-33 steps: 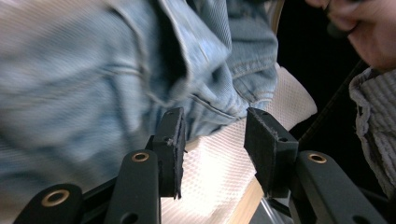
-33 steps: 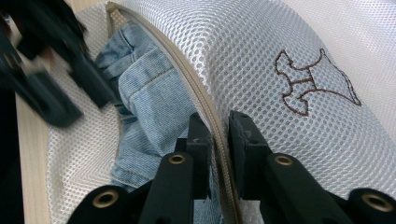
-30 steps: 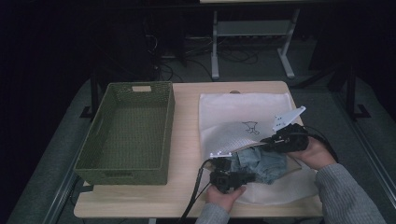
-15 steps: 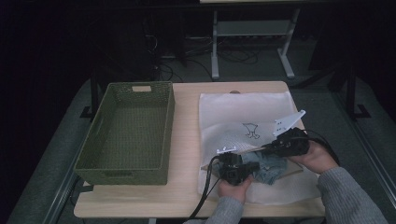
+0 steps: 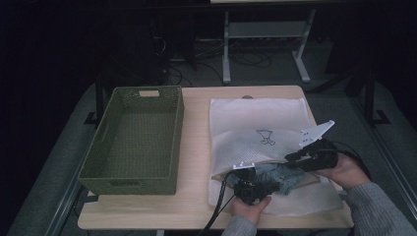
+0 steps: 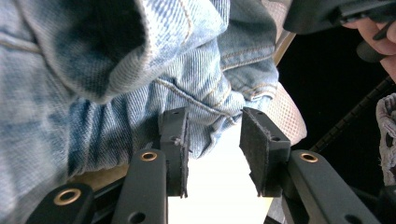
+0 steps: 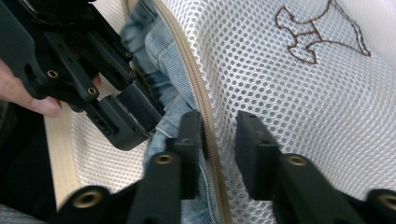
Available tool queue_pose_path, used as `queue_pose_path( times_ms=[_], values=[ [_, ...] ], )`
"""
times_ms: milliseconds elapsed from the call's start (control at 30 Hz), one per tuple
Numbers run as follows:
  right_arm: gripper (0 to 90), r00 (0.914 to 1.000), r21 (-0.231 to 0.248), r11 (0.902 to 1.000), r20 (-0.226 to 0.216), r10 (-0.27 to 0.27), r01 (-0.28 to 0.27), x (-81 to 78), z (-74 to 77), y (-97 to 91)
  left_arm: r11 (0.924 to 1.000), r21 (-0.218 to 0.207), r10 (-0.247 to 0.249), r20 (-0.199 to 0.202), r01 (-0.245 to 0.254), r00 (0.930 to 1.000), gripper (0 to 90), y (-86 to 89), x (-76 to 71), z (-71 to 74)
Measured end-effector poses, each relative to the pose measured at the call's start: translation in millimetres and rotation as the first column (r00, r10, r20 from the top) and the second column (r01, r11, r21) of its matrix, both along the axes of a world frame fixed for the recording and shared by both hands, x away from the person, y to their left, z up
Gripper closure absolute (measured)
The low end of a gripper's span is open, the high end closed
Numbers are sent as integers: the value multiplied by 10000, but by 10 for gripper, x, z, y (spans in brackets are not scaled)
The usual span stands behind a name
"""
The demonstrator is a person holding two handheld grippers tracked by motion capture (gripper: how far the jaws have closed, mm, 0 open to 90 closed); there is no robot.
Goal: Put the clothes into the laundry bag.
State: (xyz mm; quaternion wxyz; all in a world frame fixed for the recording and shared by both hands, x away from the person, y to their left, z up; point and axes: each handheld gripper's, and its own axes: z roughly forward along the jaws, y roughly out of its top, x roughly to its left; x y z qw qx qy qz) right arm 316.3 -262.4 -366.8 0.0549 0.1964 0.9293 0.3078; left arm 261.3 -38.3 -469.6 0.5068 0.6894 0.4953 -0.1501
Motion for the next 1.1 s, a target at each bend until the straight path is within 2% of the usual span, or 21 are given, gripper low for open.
queue_pose_path(
  times_ms=[33, 67, 133, 167, 267, 300, 400, 467, 533, 600, 667, 767, 867, 967, 1100],
  values=[
    [799, 10000, -111, 9999, 25, 29, -29, -8, -10, 7, 10000, 22, 32, -54, -31, 10000, 625, -9, 10, -14],
    [799, 10000, -111, 9999, 25, 29, -29, -8, -10, 7, 10000, 22, 32, -54, -31, 10000, 630, -9, 10, -14],
    [859, 9996, -338, 9991, 89, 276, -273, -23, -29, 53, 9999, 94, 131, -104, -130, 9999, 639, -24, 46, -28],
    [863, 9993, -212, 9990, -5, 381, -381, -25, -20, 57, 9998, 70, 200, -121, -200, 9997, 641, -25, 59, -29],
    [865, 9966, 770, 9941, -232, 785, -765, -52, 74, 43, 9992, 44, 410, -97, -409, 9991, 650, -30, 113, -28],
    [863, 9965, 898, 9929, -223, 807, -784, -57, 93, 39, 9991, 38, 422, -118, -421, 9990, 651, -31, 129, -30],
    [785, 9973, 145, 9978, -318, 656, -652, -52, 50, 55, 9992, 66, 394, -52, -393, 9992, 652, -40, 115, -35],
    [646, 9989, -73, 9991, -236, 412, -414, -55, -2, 53, 9993, 98, 354, 41, -355, 9994, 651, -38, 87, -32],
    [629, 9991, 198, 9993, -270, 335, -330, -71, -16, 17, 9996, 87, 281, 61, -281, 9996, 649, -24, 65, -25],
    [603, 9998, 519, 9985, -52, 197, -194, -118, 8, -31, 9996, 101, 250, 82, -251, 9997, 648, -16, 48, -17],
    [601, 9994, 893, 9956, 217, 256, -274, -206, 56, -86, 9997, 146, 192, 84, -193, 9998, 638, -4, 54, -18],
    [599, 9981, 1053, 9931, 389, 471, -510, -338, 71, -110, 9996, 147, 223, 18, -223, 9997, 626, -8, 75, -29],
    [591, 9965, 928, 9923, 246, 800, -820, -485, -49, -66, 9995, 185, 249, 29, -249, 9997, 632, -8, 93, -39],
    [578, 9921, 461, 9910, -18, 1257, -1255, -600, -273, 36, 9995, 229, 204, 18, -204, 9998, 639, -8, 107, -42],
    [569, 9848, 260, 9858, -488, 1669, -1658, -689, -554, 173, 9994, 290, 168, -22, -168, 9999, 643, -8, 126, -47]
  ],
)
